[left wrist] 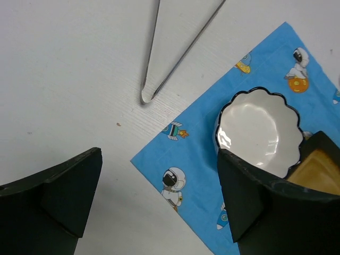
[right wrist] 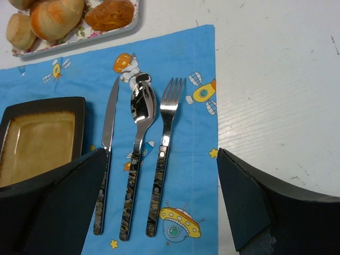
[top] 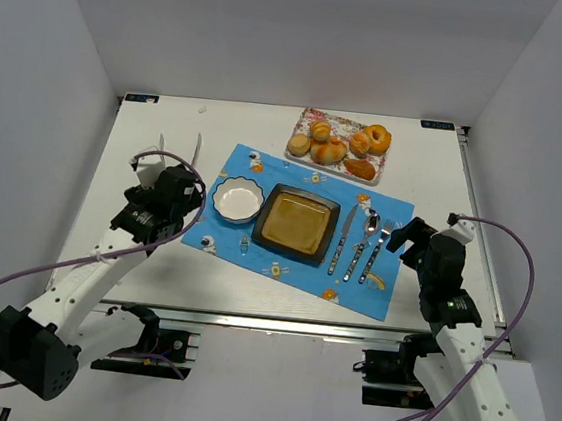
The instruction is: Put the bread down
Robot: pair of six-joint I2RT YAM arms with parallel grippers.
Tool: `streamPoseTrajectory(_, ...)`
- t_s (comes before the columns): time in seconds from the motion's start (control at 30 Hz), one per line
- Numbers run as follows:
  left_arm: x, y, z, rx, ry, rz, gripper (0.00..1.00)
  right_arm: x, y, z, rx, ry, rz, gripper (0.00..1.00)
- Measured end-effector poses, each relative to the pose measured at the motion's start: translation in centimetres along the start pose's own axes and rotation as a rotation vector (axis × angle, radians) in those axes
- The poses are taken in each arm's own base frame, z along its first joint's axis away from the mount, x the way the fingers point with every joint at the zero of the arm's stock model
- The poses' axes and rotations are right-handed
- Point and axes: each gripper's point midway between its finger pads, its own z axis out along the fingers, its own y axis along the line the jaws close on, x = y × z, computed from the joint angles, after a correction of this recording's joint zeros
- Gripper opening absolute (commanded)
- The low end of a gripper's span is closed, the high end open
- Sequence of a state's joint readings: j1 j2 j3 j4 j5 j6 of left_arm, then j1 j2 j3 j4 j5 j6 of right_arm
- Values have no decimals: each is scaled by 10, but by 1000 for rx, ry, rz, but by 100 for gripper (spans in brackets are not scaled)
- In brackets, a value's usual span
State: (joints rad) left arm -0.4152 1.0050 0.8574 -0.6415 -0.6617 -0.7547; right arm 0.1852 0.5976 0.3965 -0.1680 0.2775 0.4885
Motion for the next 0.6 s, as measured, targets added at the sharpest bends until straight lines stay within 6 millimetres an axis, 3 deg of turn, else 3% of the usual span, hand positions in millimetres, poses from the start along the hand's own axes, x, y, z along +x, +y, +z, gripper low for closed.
streamPoseTrajectory(0.23,16,-6,30,14,26,102,98,-7,13,-4,-73,-24,-16,89)
streamPoseTrajectory(0.43,37,-4,75,55,127,282,98,-14,20,-5,-114,-52,-30,89)
streamPoseTrajectory(0.6,53,5,115,92,230,339,98,-4,20,0,-117,-14,-41,89)
